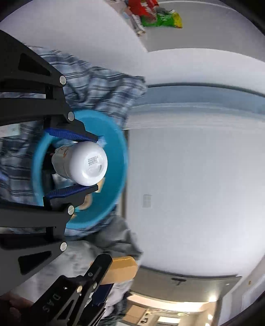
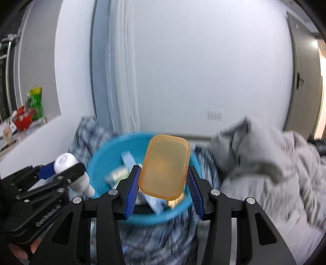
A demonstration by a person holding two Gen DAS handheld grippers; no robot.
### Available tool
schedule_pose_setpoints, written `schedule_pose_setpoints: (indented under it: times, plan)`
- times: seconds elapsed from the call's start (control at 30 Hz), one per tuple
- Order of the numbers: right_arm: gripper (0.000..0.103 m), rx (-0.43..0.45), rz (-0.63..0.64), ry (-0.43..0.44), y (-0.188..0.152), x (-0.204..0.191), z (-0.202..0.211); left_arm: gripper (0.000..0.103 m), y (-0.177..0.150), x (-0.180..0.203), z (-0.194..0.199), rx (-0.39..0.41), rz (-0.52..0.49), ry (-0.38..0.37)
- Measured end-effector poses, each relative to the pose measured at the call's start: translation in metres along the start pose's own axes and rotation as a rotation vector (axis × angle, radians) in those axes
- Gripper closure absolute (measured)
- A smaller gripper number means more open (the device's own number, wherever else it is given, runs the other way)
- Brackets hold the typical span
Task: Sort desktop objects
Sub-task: 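Lift and carry the white bottle and soap box over the basin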
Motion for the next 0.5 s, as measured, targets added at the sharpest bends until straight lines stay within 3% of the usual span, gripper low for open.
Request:
schedule_pose_setpoints:
  times: [0.5]
  plan:
    - [0.058, 0.241, 0.104, 0.005, 0.091, -0.020, 0.032, 0.061, 0.100, 0.004, 0.019, 0.235, 0.008, -0.025]
Point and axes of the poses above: each gripper's, at about its wrist camera, not at the fingertips, and z roughly against the way its jaws point, x to its right, y to its top, the point moved 6 cm from there along -z, roughly the way its jaws point, and after that the axes turned 7 degrees about y, right-handed, at the moved point
